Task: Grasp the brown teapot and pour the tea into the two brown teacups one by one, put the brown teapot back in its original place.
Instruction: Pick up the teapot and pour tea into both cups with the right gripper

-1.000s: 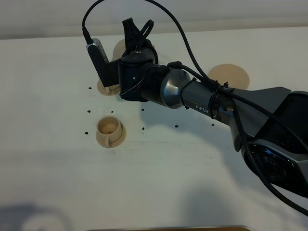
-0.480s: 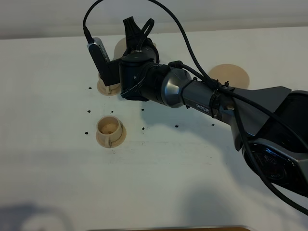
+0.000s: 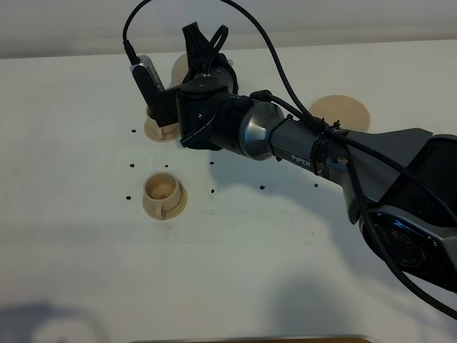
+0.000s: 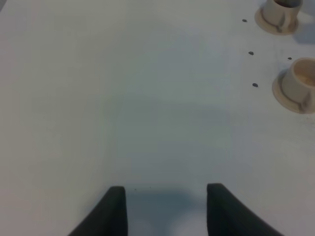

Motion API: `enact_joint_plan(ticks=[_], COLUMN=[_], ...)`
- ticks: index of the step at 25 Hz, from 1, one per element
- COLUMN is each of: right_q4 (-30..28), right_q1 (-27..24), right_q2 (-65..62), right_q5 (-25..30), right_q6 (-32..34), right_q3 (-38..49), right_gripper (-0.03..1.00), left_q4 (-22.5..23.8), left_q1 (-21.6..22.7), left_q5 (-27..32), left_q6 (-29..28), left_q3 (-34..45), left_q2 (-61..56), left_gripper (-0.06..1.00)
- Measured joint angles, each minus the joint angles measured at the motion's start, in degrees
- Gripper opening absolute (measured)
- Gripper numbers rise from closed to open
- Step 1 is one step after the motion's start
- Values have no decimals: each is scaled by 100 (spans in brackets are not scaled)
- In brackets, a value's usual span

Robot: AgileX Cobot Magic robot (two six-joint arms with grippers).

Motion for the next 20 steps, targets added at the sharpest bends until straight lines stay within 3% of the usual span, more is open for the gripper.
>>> enact_joint_plan(ticks=[20], right_q4=[-251], right_q1=[0], right_q2=[0], right_q5=[57], right_q6=[0], right_q3=[0], right_gripper=[9], left_q4=[0], left_q1=[0], left_q5=[0], left_q6=[0], left_q3=[0], left_q2=[0], left_gripper=[44])
